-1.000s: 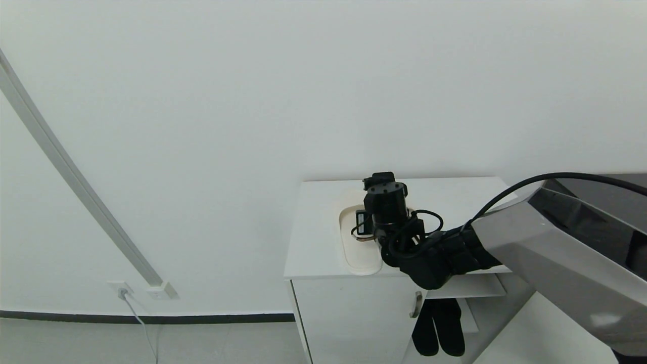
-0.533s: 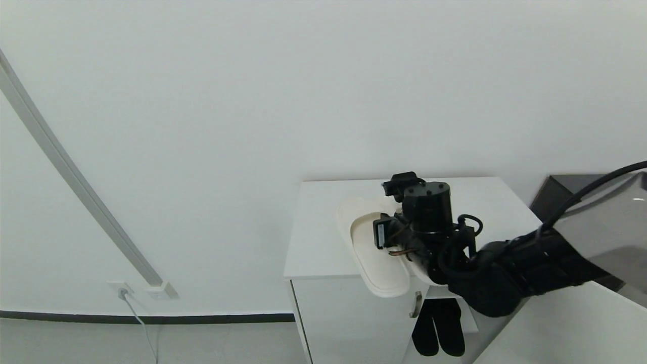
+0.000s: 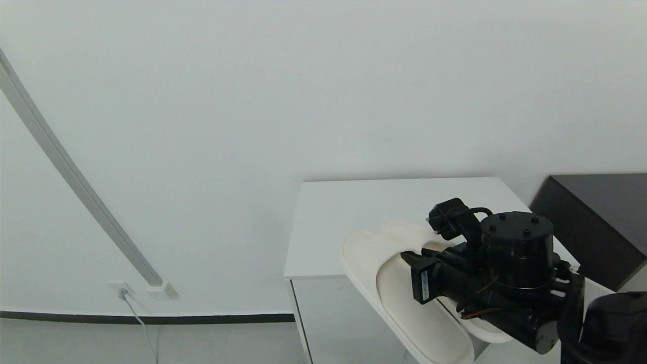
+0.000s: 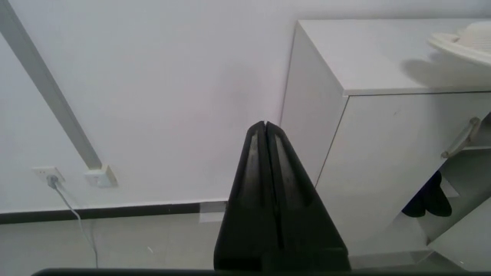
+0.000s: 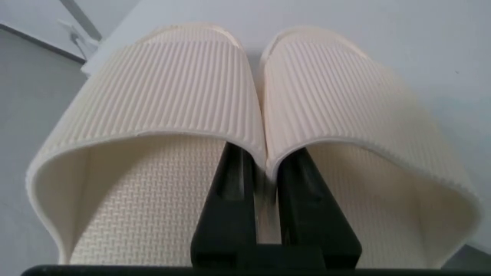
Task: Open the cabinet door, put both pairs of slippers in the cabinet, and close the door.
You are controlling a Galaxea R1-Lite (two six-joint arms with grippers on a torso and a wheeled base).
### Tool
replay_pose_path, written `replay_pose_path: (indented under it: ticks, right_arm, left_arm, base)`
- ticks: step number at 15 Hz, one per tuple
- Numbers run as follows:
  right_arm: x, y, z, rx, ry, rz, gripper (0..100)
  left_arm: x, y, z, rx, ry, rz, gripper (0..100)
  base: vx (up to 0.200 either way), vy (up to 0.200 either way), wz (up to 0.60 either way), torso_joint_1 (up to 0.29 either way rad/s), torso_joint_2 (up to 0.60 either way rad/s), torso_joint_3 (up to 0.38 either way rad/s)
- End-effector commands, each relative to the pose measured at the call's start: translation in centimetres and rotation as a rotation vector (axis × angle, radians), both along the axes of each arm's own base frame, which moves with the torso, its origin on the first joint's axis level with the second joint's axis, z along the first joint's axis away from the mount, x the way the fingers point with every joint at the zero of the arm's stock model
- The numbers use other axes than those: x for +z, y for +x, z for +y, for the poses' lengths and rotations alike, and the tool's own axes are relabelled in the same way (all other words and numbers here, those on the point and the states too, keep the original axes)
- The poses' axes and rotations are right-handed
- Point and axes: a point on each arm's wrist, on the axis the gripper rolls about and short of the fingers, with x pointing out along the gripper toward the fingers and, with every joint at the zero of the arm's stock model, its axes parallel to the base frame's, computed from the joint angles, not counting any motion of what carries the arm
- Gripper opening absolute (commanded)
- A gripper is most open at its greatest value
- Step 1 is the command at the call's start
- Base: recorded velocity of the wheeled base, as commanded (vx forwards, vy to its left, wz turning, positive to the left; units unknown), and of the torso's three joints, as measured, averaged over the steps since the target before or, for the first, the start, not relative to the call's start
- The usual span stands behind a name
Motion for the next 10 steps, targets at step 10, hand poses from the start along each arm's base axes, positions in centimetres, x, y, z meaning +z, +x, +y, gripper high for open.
replay_pose_path:
  ticks: [10]
  right_arm:
    - [0.14,-1.34,-0.04,0.022,0.006,-0.004,0]
  left_arm:
    - [0.00,0.00,0.00,0.000,-0.005,0.000,0]
  base:
    - [-0.120,0.000,0.00,0.002,0.00,0.002]
